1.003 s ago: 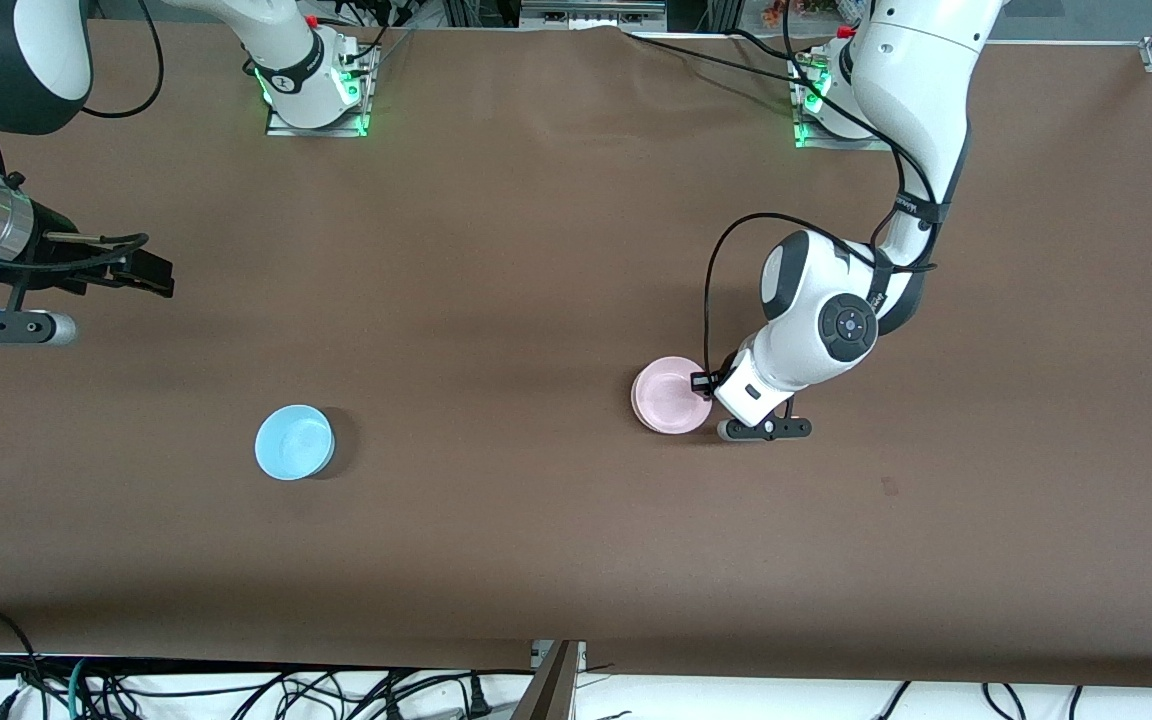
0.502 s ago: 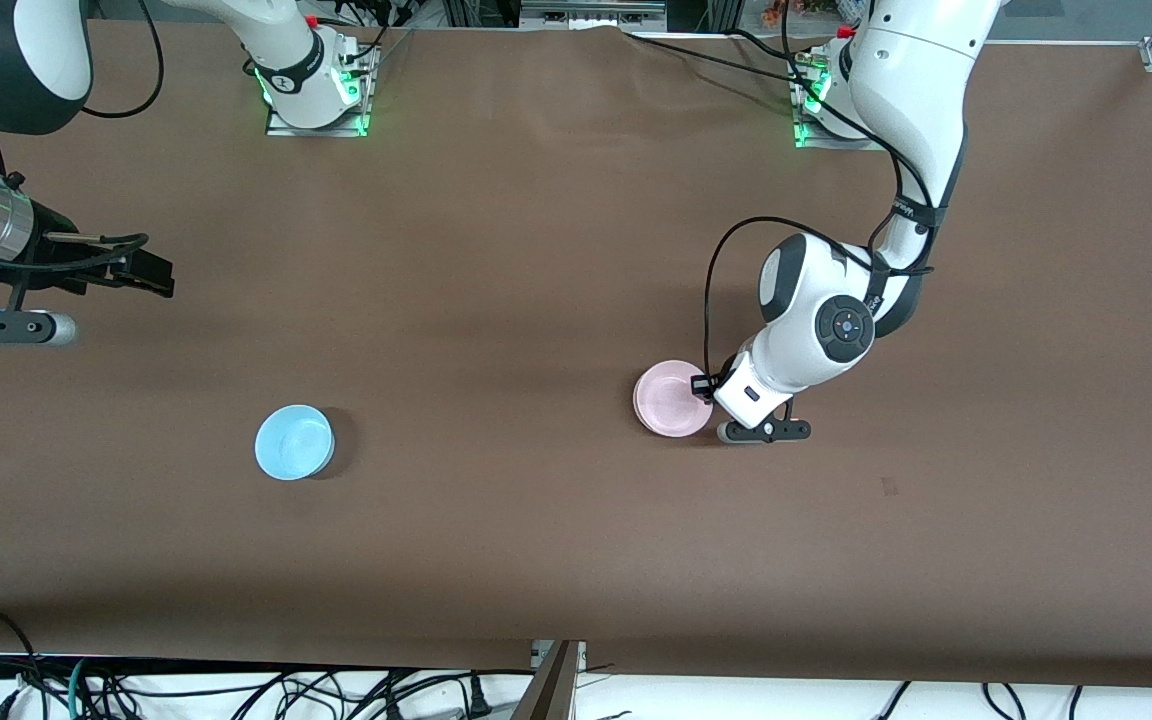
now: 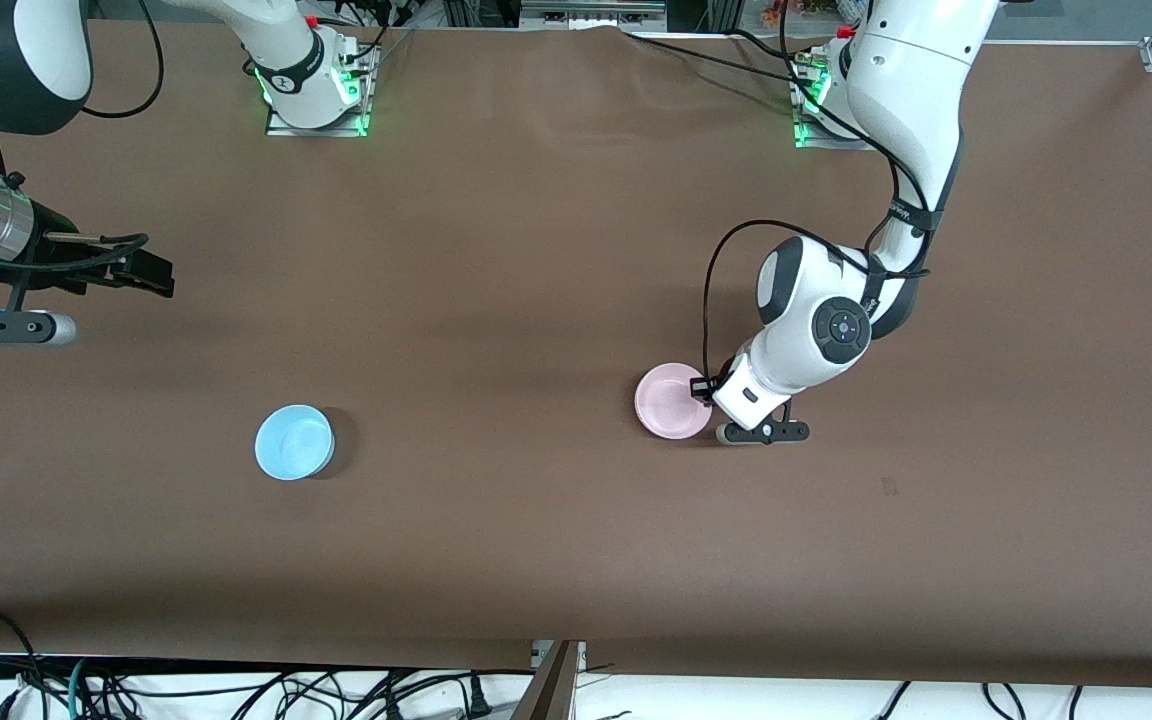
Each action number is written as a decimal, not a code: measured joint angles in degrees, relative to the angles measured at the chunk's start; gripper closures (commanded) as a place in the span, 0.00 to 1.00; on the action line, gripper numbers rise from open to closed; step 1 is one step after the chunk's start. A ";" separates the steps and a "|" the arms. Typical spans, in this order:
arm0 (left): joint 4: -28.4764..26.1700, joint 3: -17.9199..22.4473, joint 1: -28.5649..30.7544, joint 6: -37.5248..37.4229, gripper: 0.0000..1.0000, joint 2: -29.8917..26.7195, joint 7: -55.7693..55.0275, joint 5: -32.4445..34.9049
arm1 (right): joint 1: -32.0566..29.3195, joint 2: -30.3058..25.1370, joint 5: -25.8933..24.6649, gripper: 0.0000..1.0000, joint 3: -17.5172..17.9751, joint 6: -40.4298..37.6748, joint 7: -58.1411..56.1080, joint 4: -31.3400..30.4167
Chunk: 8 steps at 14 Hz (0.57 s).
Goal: Stack pink and blue bowls on white bowl
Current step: 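Lower the pink bowl into the white bowl and open the left gripper, then withdraw the left gripper while the right gripper reaches the blue bowl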
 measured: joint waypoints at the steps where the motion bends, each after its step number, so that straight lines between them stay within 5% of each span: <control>1: 0.00 0.00 0.00 0.13 0.00 0.10 0.00 0.00 | 0.00 0.00 0.00 0.01 0.00 0.00 0.00 0.00; 8: 1.02 0.40 0.98 -2.53 0.00 -0.94 -0.25 0.00 | 0.00 0.00 0.00 0.01 0.00 0.00 0.00 -0.01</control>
